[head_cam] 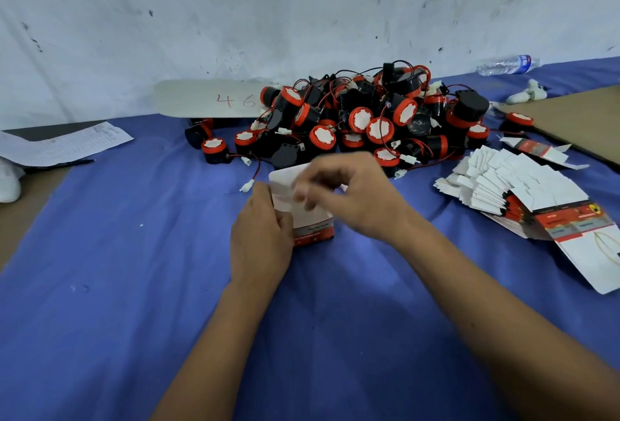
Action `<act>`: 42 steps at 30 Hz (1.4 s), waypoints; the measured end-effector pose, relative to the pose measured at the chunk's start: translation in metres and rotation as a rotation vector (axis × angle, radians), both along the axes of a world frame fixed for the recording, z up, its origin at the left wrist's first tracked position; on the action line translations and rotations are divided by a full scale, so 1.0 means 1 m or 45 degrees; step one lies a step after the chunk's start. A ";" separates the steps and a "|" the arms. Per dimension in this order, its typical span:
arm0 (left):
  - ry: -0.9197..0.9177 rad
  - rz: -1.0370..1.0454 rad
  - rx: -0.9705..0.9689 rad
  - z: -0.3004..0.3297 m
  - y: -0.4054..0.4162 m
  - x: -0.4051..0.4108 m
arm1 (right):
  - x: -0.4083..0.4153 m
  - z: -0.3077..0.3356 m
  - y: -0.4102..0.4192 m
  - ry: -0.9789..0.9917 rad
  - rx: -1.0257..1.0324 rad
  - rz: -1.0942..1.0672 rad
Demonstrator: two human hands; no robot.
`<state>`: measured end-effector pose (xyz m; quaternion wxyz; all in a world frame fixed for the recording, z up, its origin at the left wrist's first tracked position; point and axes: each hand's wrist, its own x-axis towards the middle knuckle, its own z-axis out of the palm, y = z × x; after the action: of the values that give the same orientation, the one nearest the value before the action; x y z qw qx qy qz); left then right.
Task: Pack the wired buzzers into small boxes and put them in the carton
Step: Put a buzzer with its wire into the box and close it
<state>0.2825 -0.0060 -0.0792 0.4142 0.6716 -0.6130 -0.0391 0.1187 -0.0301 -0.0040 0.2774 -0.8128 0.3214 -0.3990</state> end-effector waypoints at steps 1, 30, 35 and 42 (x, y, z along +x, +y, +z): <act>-0.004 0.018 -0.018 0.000 -0.002 0.001 | 0.001 -0.006 -0.011 -0.254 0.071 -0.131; 0.072 0.242 -0.058 -0.003 0.026 0.012 | -0.020 -0.063 -0.027 -0.468 0.308 -0.391; 0.229 0.167 -0.045 -0.004 0.039 0.013 | -0.013 -0.050 0.011 -0.563 0.008 -0.356; 0.339 0.030 -0.019 -0.008 0.052 0.013 | 0.007 -0.031 0.049 -0.470 -0.381 -0.270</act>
<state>0.2950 0.0464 -0.0877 0.4975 0.6645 -0.5449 -0.1183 0.1259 0.0185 -0.0355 0.1644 -0.7200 0.2862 -0.6105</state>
